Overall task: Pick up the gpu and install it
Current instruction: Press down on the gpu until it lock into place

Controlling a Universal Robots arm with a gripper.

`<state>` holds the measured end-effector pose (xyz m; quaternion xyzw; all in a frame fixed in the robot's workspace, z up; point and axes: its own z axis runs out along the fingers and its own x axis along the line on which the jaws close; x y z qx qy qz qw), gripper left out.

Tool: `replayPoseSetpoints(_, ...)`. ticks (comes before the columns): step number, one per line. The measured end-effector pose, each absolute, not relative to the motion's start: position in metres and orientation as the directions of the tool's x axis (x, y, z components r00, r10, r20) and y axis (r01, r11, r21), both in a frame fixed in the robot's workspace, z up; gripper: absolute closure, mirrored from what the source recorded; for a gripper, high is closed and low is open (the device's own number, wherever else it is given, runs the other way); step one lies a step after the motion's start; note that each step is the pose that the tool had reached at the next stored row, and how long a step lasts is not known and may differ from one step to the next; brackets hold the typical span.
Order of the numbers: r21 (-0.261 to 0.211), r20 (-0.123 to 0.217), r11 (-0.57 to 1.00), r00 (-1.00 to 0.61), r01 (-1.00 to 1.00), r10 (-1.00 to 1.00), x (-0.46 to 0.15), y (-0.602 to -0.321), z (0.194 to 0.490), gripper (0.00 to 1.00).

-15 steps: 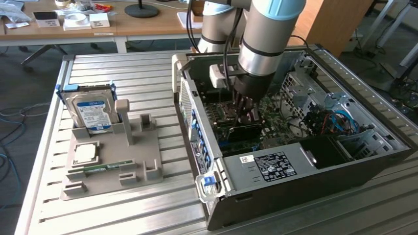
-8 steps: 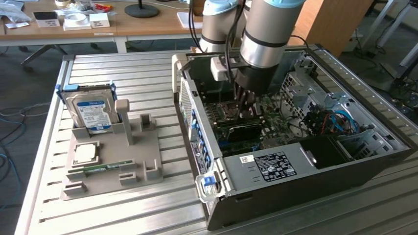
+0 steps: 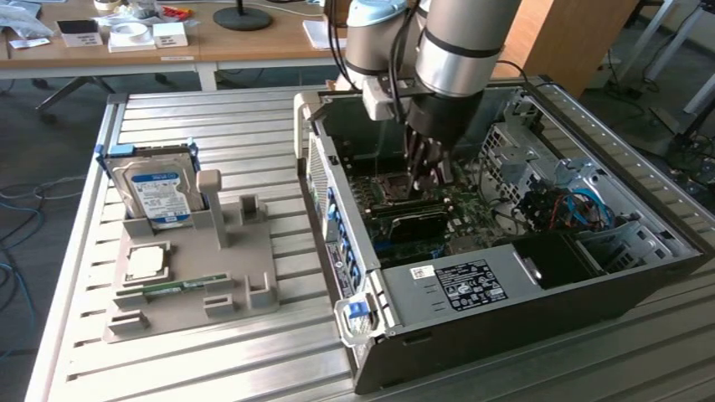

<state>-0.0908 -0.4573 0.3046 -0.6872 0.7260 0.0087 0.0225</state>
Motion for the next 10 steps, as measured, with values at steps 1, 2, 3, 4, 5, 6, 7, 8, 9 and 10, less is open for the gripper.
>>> replayPoseSetpoints(1,-0.018,-0.045,0.055,-0.054,-0.998,-0.998,-0.0908,-0.4573,0.3071,0.89)
replayPoseSetpoints(2,-0.018,-0.045,0.055,-0.054,-0.998,-0.998,-0.0908,-0.4573,0.3092,0.89)
replayPoseSetpoints(3,-0.018,-0.045,0.055,-0.054,-0.998,-0.998,-0.0908,-0.4573,0.3103,0.89)
replayPoseSetpoints(4,-0.019,-0.045,0.055,-0.054,-0.998,-0.998,-0.0908,-0.4573,0.3103,0.89)
replayPoseSetpoints(5,-0.019,-0.045,0.055,-0.054,-0.998,-0.998,-0.0908,-0.4573,0.3103,0.89)
replayPoseSetpoints(6,-0.019,-0.045,0.055,-0.054,-0.998,-0.998,-0.0908,-0.4573,0.3104,0.89)
replayPoseSetpoints(7,-0.018,-0.045,0.055,-0.054,-0.998,-0.998,-0.0908,-0.4573,0.3105,0.89)
replayPoseSetpoints(8,-0.018,-0.045,0.055,-0.054,-0.998,-0.998,-0.0908,-0.4573,0.3105,0.89)
replayPoseSetpoints(9,-0.018,-0.045,0.055,-0.054,-0.998,-0.998,-0.0908,-0.4573,0.3105,0.89)
replayPoseSetpoints(10,-0.018,-0.045,0.055,-0.054,-0.998,-0.998,-0.0908,-0.4573,0.3105,0.89)
